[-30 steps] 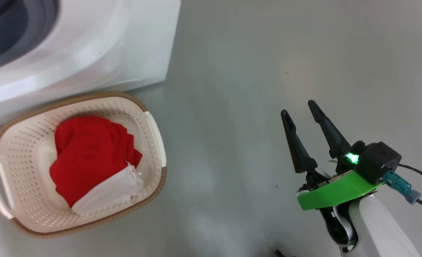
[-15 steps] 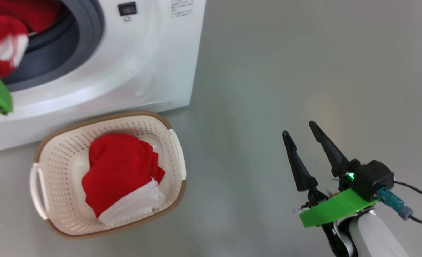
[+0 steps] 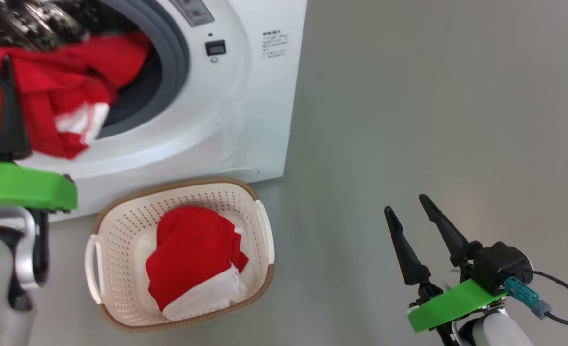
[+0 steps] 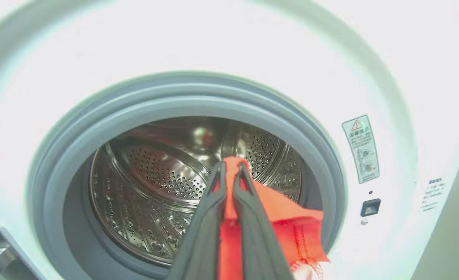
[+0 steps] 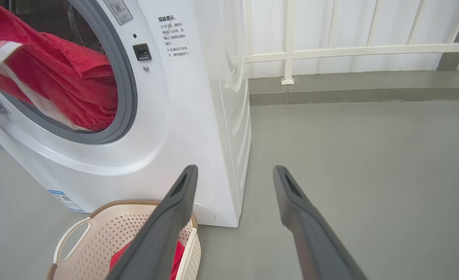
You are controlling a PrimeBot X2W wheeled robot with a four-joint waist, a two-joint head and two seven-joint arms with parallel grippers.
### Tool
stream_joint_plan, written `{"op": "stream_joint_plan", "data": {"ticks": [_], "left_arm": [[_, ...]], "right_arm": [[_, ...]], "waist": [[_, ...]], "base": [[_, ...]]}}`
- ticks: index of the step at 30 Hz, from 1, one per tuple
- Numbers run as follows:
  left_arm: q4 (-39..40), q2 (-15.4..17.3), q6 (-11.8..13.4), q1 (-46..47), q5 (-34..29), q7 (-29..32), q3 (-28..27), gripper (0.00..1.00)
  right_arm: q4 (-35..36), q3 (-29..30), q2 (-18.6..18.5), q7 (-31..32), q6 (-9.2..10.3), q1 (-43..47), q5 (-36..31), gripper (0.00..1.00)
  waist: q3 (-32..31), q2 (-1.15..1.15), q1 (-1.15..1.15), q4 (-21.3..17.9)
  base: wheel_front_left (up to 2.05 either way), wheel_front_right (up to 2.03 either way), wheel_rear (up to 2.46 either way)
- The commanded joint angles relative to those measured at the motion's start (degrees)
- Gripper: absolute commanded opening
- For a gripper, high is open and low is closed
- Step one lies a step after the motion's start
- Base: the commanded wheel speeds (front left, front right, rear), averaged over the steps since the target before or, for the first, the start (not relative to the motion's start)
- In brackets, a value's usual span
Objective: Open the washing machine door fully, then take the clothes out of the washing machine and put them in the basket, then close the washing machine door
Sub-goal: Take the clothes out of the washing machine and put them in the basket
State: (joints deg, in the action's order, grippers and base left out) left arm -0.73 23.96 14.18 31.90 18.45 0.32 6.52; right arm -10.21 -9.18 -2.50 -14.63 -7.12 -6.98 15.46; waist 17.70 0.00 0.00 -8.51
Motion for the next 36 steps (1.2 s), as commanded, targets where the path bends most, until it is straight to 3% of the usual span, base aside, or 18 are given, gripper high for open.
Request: {"op": "stream_joint_plan", "data": {"ticks": [1,13,22,36], "left_arm": [[2.77,1.97,0.68,-0.46,-0.40,-0.44,-1.83,0.00],[13.12,0.06,3.51,-7.83,-1.72,-1.62,-0.13,0.00],[16.79,-0.87,4.16,-11.86,-1.99,-3.59,0.99,0.00],[9.40,-7.08,4.25,-19.49,1.95,-8.32,4.33,0.00]], "right_arm": [[1.11,-0.91,-0.38,-0.37,-0.36,0.71,-1.06,1.00],[0.48,-0.41,-0.38,-0.37,-0.36,3.56,-2.02,1.00],[0.54,0.19,-0.38,-0.37,-0.36,5.31,-2.10,1.00],[1.32,0.48,-0.38,-0.37,-0.36,5.37,-2.33,1.00]], "waist": [[-2.20,0.00,0.00,1.32],[-8.10,0.00,0.00,2.91],[-10.66,0.00,0.00,3.93],[-9.09,0.00,0.00,3.69]], "base": [[0.00,0.00,0.00],[0.00,0.00,0.00],[0.00,0.00,0.00],[0.00,0.00,0.00]]}}
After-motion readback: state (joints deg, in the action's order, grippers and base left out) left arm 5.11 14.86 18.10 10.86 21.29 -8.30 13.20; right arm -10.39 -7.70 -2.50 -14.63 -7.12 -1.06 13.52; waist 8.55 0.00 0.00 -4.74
